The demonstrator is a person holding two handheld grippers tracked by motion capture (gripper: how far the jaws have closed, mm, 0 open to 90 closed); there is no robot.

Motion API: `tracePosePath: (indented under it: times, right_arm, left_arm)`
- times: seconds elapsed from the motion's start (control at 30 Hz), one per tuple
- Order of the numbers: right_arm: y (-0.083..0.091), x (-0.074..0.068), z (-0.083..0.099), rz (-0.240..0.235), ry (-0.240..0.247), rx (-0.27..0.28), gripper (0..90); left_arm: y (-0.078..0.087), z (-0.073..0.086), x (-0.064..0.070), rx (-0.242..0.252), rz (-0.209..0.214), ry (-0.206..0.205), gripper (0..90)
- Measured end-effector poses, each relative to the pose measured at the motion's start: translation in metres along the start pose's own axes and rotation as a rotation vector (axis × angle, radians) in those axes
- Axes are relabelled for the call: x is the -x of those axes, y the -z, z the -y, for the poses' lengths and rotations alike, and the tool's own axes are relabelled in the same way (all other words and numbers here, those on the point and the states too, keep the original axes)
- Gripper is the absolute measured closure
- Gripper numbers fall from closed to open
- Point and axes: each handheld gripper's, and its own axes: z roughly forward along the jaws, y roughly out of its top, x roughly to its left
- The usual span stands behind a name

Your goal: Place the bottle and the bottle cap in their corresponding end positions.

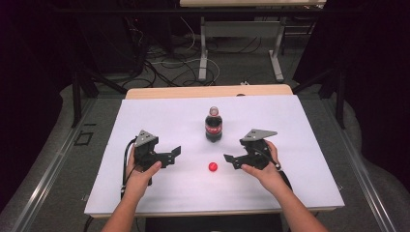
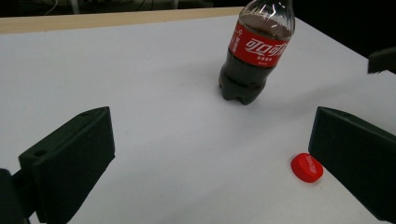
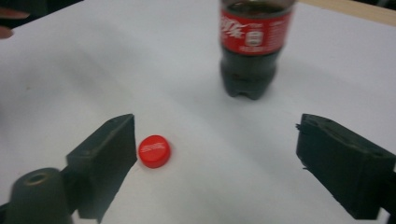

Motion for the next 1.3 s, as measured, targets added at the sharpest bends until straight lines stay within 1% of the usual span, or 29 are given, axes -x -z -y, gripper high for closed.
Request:
tracePosePath:
  times: [0.07, 0.1, 0.13, 0.2, 0.23, 0.27, 0.3, 0.37, 0.4, 0.43, 0.5, 0.57, 0.6, 0.67, 0.7, 0.73, 0.83, 0.87, 1.07, 1.13, 1.17, 1.23, 1.3]
  right_arm:
    - [0.009, 0.01, 0.003, 0.022, -0.024, 0.007, 9.6]
    - [0.013, 0.015, 0.005, 0.039, -0.04, 0.014, 9.6]
    - [0.017, 0.019, 0.007, 0.053, -0.062, 0.02, 9.5]
    - [0.026, 0.028, 0.01, 0.083, -0.1, 0.031, 7.9]
    - [0.03, 0.033, 0.012, 0.105, -0.105, 0.031, 6.2]
    - [0.033, 0.038, 0.014, 0.109, -0.108, 0.036, 4.1]
    - [0.037, 0.043, 0.016, 0.114, -0.127, 0.039, 3.4]
    - [0.044, 0.052, 0.02, 0.141, -0.148, 0.049, 2.2]
    - [0.047, 0.056, 0.022, 0.151, -0.152, 0.056, 0.6]
    - [0.05, 0.061, 0.025, 0.163, -0.155, 0.058, 0.0]
    - [0.054, 0.068, 0.03, 0.2, -0.169, 0.057, 0.0]
    - [0.057, 0.075, 0.034, 0.227, -0.195, 0.059, 0.0]
    - [0.058, 0.078, 0.036, 0.232, -0.216, 0.05, 0.0]
    - [0.06, 0.082, 0.04, 0.247, -0.238, 0.046, 0.0]
    - [0.06, 0.084, 0.042, 0.261, -0.229, 0.039, 0.0]
    - [0.06, 0.086, 0.044, 0.272, -0.234, 0.034, 0.0]
    - [0.06, 0.092, 0.052, 0.312, -0.226, 0.019, 0.0]
    - [0.06, 0.094, 0.054, 0.331, -0.231, 0.018, 0.0]
    - [0.06, 0.105, 0.067, 0.375, -0.243, 0.019, 0.0]
    - [0.061, 0.108, 0.071, 0.385, -0.246, 0.023, 0.0]
    - [0.061, 0.109, 0.072, 0.402, -0.25, 0.026, 0.0]
    - [0.062, 0.111, 0.075, 0.413, -0.257, 0.024, 0.0]
    - [0.063, 0.114, 0.079, 0.425, -0.254, 0.023, 0.0]
  left_arm:
    - [0.002, 0.002, -0.003, 0.0, -0.009, 0.003, 0.8]
    - [0.004, 0.003, -0.005, -0.006, -0.013, 0.01, 0.8]
    - [0.005, 0.004, -0.007, -0.008, -0.02, 0.008, 0.8]
    - [0.007, 0.006, -0.01, -0.009, -0.03, 0.03, 0.8]
    - [0.009, 0.006, -0.012, -0.008, -0.035, 0.032, 0.8]
    - [0.01, 0.007, -0.014, -0.007, -0.036, 0.037, 0.8]
    - [0.012, 0.008, -0.016, -0.003, -0.038, 0.039, 0.8]
    - [0.014, 0.01, -0.02, 0.002, -0.053, 0.046, 0.8]
    - [0.015, 0.011, -0.021, 0.004, -0.057, 0.054, 0.8]
    - [0.016, 0.012, -0.023, 0.007, -0.064, 0.052, 0.8]
    - [0.017, 0.014, -0.026, 0.01, -0.075, 0.059, 0.8]
    - [0.017, 0.016, -0.029, 0.01, -0.088, 0.054, 0.8]
    - [0.016, 0.017, -0.03, 0.008, -0.094, 0.052, 0.8]
    - [0.016, 0.019, -0.033, 0.0, -0.105, 0.047, 0.8]
    - [0.015, 0.02, -0.034, 0.001, -0.111, 0.05, 0.8]
    - [0.015, 0.022, -0.036, -0.003, -0.113, 0.052, 0.8]
    - [0.015, 0.025, -0.041, -0.009, -0.122, 0.069, 0.8]
    - [0.015, 0.026, -0.042, -0.01, -0.125, 0.071, 0.8]
    - [0.013, 0.034, -0.055, -0.028, -0.153, 0.095, 0.8]
    - [0.012, 0.037, -0.058, -0.037, -0.159, 0.102, 0.8]
    - [0.012, 0.038, -0.059, -0.041, -0.163, 0.107, 0.8]
    - [0.012, 0.04, -0.062, -0.048, -0.166, 0.111, 0.9]
    - [0.011, 0.042, -0.064, -0.054, -0.169, 0.118, 0.9]
